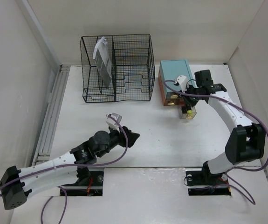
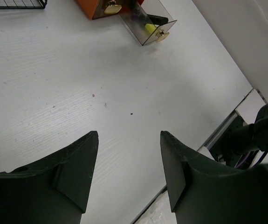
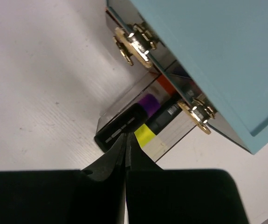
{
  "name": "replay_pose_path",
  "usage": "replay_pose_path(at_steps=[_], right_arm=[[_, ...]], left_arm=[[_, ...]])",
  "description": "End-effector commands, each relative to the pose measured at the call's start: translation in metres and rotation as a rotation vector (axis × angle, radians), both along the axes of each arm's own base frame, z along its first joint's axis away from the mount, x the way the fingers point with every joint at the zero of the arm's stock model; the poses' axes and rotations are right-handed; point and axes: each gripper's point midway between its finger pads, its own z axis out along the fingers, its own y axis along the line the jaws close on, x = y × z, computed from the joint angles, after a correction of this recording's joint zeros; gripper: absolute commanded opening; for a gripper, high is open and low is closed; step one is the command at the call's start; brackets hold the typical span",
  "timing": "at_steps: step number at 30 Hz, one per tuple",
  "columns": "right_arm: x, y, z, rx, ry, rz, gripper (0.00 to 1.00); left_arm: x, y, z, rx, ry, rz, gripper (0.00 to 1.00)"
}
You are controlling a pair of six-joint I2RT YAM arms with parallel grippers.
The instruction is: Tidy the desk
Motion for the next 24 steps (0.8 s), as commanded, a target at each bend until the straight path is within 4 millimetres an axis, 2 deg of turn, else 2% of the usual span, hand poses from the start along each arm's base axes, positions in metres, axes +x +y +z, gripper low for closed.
replay_pose_path(at_steps=[1, 5, 10, 15, 16, 18, 22, 23, 24], right_arm=[[-0.013, 0.008, 0.006, 0.033, 0.009, 0.079, 0.0], [-0.026, 0.009, -0.005, 0.035, 0.054, 0.11, 0.0], [-0.032, 0.008, -0.007, 0.026, 0.067, 0.125, 0.0], [-0.063, 0.007, -0.005, 0.012, 0.091, 0.219, 0.0], [-0.076, 0.005, -0.01, 0.002, 0.128, 0.235, 0.0], [-0.087, -0.004, -0.019, -0.05, 0.153, 0.262, 0.0], [-0.087, -0.023, -0.046, -0.13, 0.206, 0.212, 0.0], [-0.076, -0.027, -0.049, -0.138, 0.176, 0.184, 0.0], [-0.073, -0.03, -0.055, -0.146, 0.182, 0.144, 0.0]], left_arm=[[-0.001, -0.006, 0.022, -0.063, -0.038, -0.018, 0.53], [-0.002, -0.007, 0.022, -0.064, -0.037, -0.027, 0.53], [-0.002, -0.007, 0.022, -0.064, -0.037, -0.027, 0.53], [-0.002, -0.006, 0.025, -0.072, -0.041, -0.027, 0.53], [-0.002, -0.006, 0.025, -0.072, -0.042, -0.027, 0.53], [-0.002, -0.006, 0.025, -0.072, -0.042, -0.027, 0.53], [-0.002, -0.008, 0.025, -0.073, -0.042, -0.027, 0.53], [-0.002, -0.008, 0.025, -0.073, -0.042, -0.027, 0.53], [-0.001, -0.008, 0.022, -0.065, -0.038, -0.027, 0.54]])
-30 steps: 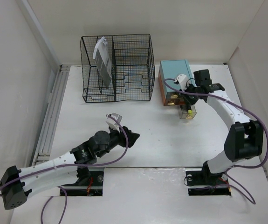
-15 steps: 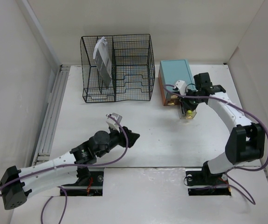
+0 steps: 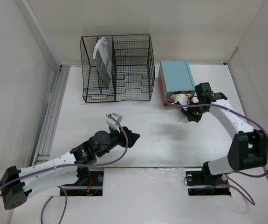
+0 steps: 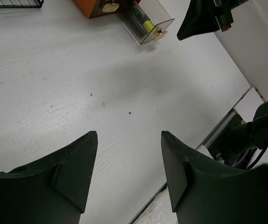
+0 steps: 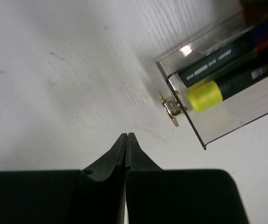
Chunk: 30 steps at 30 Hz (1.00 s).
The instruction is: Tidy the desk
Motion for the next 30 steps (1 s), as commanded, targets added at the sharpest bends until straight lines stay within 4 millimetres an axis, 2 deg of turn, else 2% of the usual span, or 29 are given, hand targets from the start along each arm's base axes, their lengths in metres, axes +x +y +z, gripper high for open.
replay_pose_path(at_steps=[1, 2, 5, 6, 8, 9, 11, 13, 15, 17, 18, 19, 20, 22, 23, 26, 28, 29, 30], right_arm=[[0.019, -0.023, -0.019, -0.1, -0.025, -0.078, 0.0], [0.034, -0.025, -0.019, -0.107, -0.074, -0.106, 0.0], [0.053, -0.033, -0.026, -0.162, -0.115, -0.185, 0.0], [0.065, -0.034, -0.025, -0.163, -0.157, -0.207, 0.0], [0.075, -0.037, -0.024, -0.196, -0.195, -0.228, 0.0], [0.087, -0.032, -0.018, -0.194, -0.248, -0.241, 0.0], [0.092, -0.032, -0.024, -0.225, -0.282, -0.26, 0.0], [0.104, -0.031, -0.017, -0.237, -0.361, -0.285, 0.0], [0.1, -0.02, -0.012, -0.194, -0.36, -0.253, 0.0], [0.079, -0.007, -0.015, -0.145, -0.277, -0.163, 0.0], [0.075, -0.004, 0.0, -0.097, -0.291, -0.137, 0.0], [0.065, 0.007, 0.005, -0.012, -0.266, -0.086, 0.0], [0.054, 0.009, 0.011, 0.016, -0.238, -0.067, 0.0], [0.046, 0.018, 0.038, 0.121, -0.257, -0.04, 0.0], [0.039, 0.013, 0.042, 0.153, -0.224, -0.072, 0.0], [0.036, 0.015, 0.057, 0.304, -0.153, -0.194, 0.0], [0.027, 0.017, 0.056, 0.363, -0.058, -0.237, 0.0], [0.022, 0.023, 0.052, 0.425, 0.006, -0.235, 0.0], [0.019, 0.021, 0.052, 0.461, 0.05, -0.254, 0.0]], left_arm=[[0.0, -0.007, 0.022, -0.064, -0.039, -0.016, 0.54], [0.0, -0.007, 0.022, -0.064, -0.039, -0.016, 0.56], [-0.001, -0.006, 0.026, -0.082, -0.039, -0.014, 0.56], [-0.001, -0.005, 0.025, -0.084, -0.04, -0.014, 0.56], [-0.001, -0.003, 0.026, -0.086, -0.043, -0.005, 0.57], [-0.001, -0.003, 0.026, -0.092, -0.036, -0.004, 0.57], [-0.002, -0.002, 0.027, -0.092, -0.036, -0.004, 0.57], [-0.002, -0.002, 0.027, -0.092, -0.036, -0.004, 0.57], [-0.002, -0.002, 0.027, -0.092, -0.036, -0.004, 0.57], [-0.002, -0.002, 0.027, -0.092, -0.036, -0.004, 0.57], [-0.002, -0.001, 0.024, -0.084, -0.031, -0.004, 0.57], [-0.002, -0.001, 0.024, -0.084, -0.031, -0.004, 0.57], [-0.002, -0.001, 0.02, -0.076, -0.027, -0.004, 0.57], [-0.003, 0.0, 0.022, -0.084, -0.031, -0.004, 0.57], [-0.003, 0.0, 0.022, -0.084, -0.031, -0.004, 0.57], [-0.002, 0.0, 0.023, -0.088, -0.044, -0.005, 0.57], [-0.002, -0.002, 0.029, -0.109, -0.056, -0.005, 0.57], [-0.003, -0.003, 0.022, -0.095, -0.046, -0.016, 0.57], [-0.003, -0.003, 0.022, -0.094, -0.046, -0.016, 0.57]])
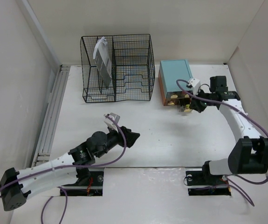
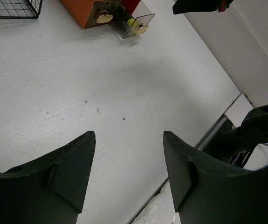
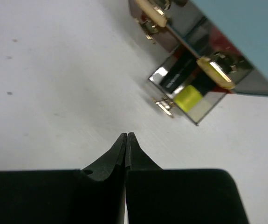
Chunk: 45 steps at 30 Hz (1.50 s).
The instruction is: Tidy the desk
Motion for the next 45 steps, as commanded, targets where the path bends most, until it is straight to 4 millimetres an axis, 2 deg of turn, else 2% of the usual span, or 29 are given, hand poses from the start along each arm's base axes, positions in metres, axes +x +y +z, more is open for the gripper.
replay_pose_path(at_steps=[1, 2, 3, 4, 5, 6, 7, 8, 10, 13, 17, 21, 23, 29, 36, 39, 40, 41, 42, 43, 44, 45], right_arm=[[-0.027, 0.022, -0.001, 0.246, 0.219, 0.005, 0.0], [-0.024, 0.024, -0.006, 0.286, 0.268, 0.004, 0.0], [-0.038, 0.03, -0.005, 0.349, 0.351, 0.034, 0.0], [-0.04, 0.03, -0.005, 0.366, 0.385, 0.056, 0.0], [-0.033, 0.027, 0.003, 0.371, 0.357, 0.109, 0.0], [-0.033, 0.024, -0.005, 0.424, 0.421, 0.117, 0.0], [-0.043, 0.021, 0.006, 0.562, 0.492, 0.092, 0.0], [-0.04, 0.018, 0.007, 0.612, 0.498, 0.094, 0.0], [-0.032, 0.004, -0.004, 0.72, 0.543, 0.009, 0.0], [-0.027, -0.008, -0.023, 0.784, 0.606, -0.057, 0.0], [-0.023, -0.023, -0.039, 0.862, 0.649, -0.133, 0.0], [-0.02, -0.024, -0.047, 0.915, 0.686, -0.162, 0.0], [-0.01, -0.025, -0.044, 0.938, 0.665, -0.159, 0.0], [0.008, -0.024, -0.034, 1.031, 0.588, -0.15, 0.0], [0.004, -0.024, -0.036, 1.01, 0.592, -0.148, 0.0], [-0.001, -0.025, -0.031, 0.936, 0.522, -0.121, 0.0], [-0.01, -0.024, -0.023, 0.9, 0.541, -0.159, 0.0], [-0.01, -0.023, -0.015, 0.896, 0.516, -0.174, 0.0], [0.001, -0.034, -0.021, 0.794, 0.419, -0.192, 0.0], [0.001, -0.035, -0.015, 0.794, 0.461, -0.308, 0.0], [-0.011, -0.035, 0.0, 0.74, 0.372, -0.36, 0.0], [0.005, -0.054, 0.002, 0.632, 0.227, -0.442, 0.0]], left_arm=[[-0.002, -0.004, 0.012, -0.055, -0.032, -0.016, 0.57], [-0.003, -0.005, 0.012, -0.056, -0.032, -0.025, 0.57], [-0.003, -0.005, 0.012, -0.056, -0.032, -0.025, 0.57], [-0.003, -0.005, 0.007, -0.048, -0.027, -0.025, 0.57], [-0.004, -0.004, 0.011, -0.063, -0.026, -0.024, 0.57], [-0.005, -0.003, 0.011, -0.063, -0.026, -0.024, 0.57], [-0.005, -0.003, 0.011, -0.063, -0.026, -0.024, 0.57], [-0.005, -0.001, 0.013, -0.067, -0.028, -0.024, 0.57], [-0.005, 0.001, 0.014, -0.068, -0.03, -0.014, 0.57], [-0.006, 0.006, 0.012, -0.066, -0.03, -0.005, 0.57], [-0.005, 0.007, 0.009, -0.058, -0.026, 0.005, 0.57], [-0.004, 0.006, 0.009, -0.058, -0.026, 0.005, 0.57], [-0.002, 0.003, 0.005, -0.046, -0.02, 0.005, 0.57], [-0.002, -0.001, 0.012, -0.056, -0.024, -0.007, 0.57], [-0.002, -0.005, 0.023, -0.072, -0.032, -0.017, 0.57], [-0.002, -0.006, 0.021, -0.064, -0.027, -0.017, 0.57], [-0.002, -0.006, 0.021, -0.064, -0.027, -0.017, 0.57], [-0.002, -0.006, 0.021, -0.064, -0.027, -0.017, 0.57], [-0.002, -0.006, 0.021, -0.064, -0.027, -0.017, 0.57], [-0.002, -0.006, 0.021, -0.064, -0.027, -0.017, 0.57], [-0.003, -0.007, 0.021, -0.065, -0.026, -0.027, 0.57], [-0.003, -0.007, 0.021, -0.065, -0.026, -0.027, 0.57]])
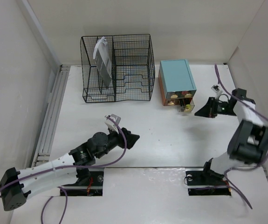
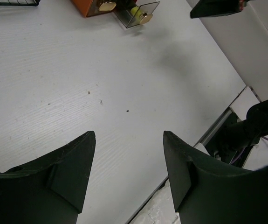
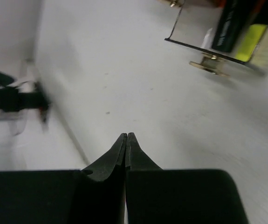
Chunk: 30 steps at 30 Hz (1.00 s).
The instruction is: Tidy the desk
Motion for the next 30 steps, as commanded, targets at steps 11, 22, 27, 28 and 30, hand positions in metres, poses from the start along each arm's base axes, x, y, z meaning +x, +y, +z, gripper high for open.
replay_pose_path(at_steps=[11, 22, 27, 28, 30], right_arm=[[0.047, -0.075, -0.037, -0.229, 0.129, -0.485, 0.0], [0.068, -0.088, -0.022, -0.197, -0.003, -0.654, 0.0], [0.069, -0.071, -0.037, -0.149, 0.061, -0.618, 0.0], [0.071, -0.063, -0.041, -0.15, 0.061, -0.597, 0.0], [0.076, -0.054, -0.039, -0.136, 0.066, -0.583, 0.0]], left_arm=[[-0.002, -0.012, 0.038, -0.105, -0.049, -0.038, 0.57], [-0.004, -0.007, 0.025, -0.107, -0.028, -0.026, 0.57], [-0.003, -0.009, 0.027, -0.107, -0.028, -0.026, 0.57], [-0.003, -0.009, 0.027, -0.107, -0.028, -0.026, 0.57], [-0.003, -0.009, 0.027, -0.107, -0.028, -0.026, 0.57]])
